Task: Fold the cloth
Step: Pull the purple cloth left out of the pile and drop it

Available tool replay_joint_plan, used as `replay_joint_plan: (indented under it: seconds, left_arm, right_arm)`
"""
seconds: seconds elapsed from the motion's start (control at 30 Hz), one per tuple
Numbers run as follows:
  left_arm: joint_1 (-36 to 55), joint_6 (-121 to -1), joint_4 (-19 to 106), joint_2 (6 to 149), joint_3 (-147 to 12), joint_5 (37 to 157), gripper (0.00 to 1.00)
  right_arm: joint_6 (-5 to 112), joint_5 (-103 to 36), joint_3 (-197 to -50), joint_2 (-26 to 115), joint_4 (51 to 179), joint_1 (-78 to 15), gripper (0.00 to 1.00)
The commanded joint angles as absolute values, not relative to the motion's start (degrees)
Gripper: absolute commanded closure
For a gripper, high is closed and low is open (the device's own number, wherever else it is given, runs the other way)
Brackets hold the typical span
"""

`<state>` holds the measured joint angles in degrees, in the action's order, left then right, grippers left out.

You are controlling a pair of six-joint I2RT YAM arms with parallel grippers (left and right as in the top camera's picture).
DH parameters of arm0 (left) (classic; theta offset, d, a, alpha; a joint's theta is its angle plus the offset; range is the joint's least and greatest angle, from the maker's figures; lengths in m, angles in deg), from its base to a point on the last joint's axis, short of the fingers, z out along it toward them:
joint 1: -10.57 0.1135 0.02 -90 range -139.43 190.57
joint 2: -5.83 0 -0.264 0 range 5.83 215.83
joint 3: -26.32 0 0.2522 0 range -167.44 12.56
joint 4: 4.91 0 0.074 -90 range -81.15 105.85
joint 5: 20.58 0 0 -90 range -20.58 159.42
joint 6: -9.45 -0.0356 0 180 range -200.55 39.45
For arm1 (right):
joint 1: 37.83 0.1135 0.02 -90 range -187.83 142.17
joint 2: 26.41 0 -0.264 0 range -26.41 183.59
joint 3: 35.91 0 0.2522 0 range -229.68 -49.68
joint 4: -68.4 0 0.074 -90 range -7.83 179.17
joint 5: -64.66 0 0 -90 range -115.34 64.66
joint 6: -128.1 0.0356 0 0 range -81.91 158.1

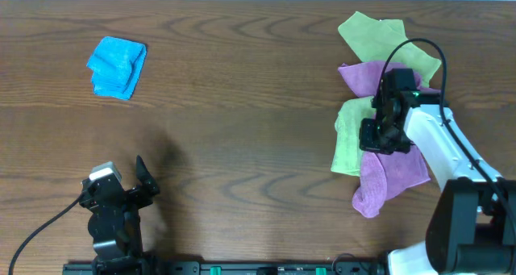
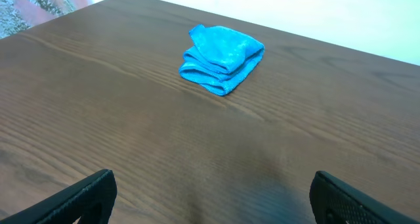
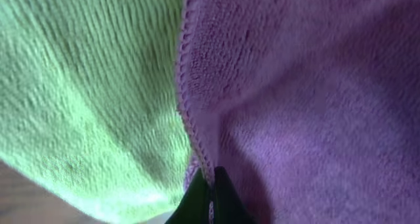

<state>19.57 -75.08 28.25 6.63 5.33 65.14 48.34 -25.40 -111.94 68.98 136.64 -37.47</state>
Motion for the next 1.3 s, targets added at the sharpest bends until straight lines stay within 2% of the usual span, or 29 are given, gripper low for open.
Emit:
replay_joint_plan:
  seconds: [0.0, 0.23, 0.47, 0.67, 1.07, 1.17, 1.27]
  left_arm:
    - [19.9, -76.1, 28.7, 6.6, 6.6, 65.3, 0.05]
    - [19.9, -76.1, 28.7, 6.6, 6.6, 65.3, 0.05]
    - [19.9, -76.1, 28.7, 6.6, 6.6, 65.3, 0.04]
    - [19.9, -76.1, 28.7, 6.6, 6.6, 65.3, 0.05]
    - [19.9, -76.1, 28.7, 6.6, 6.6, 65.3, 0.05]
    - [19.9, -76.1, 28.7, 6.6, 6.6, 65.3, 0.05]
    - [19.9, -76.1, 28.7, 6.6, 6.6, 65.3, 0.05]
  right_arm:
    - [49.0, -25.8, -116.2, 63.6, 138.8, -37.0, 0.99]
    - [51.0, -25.9, -133.0, 51.5, 147.9, -37.0, 0.99]
    - [51.4, -34.2, -143.7, 44.7, 148.5, -34.0, 0.99]
    - [52.9, -47.0, -145.3, 44.9, 144.5, -25.6, 0.98]
    - [57.8, -53.3, -145.3, 55.2, 134.0, 1.0, 0.99]
    - [57.8, -55.9, -145.3, 56.9, 131.4, 4.2, 0.99]
    - [55.2, -52.4, -145.2, 57.3, 131.8, 3.7, 0.99]
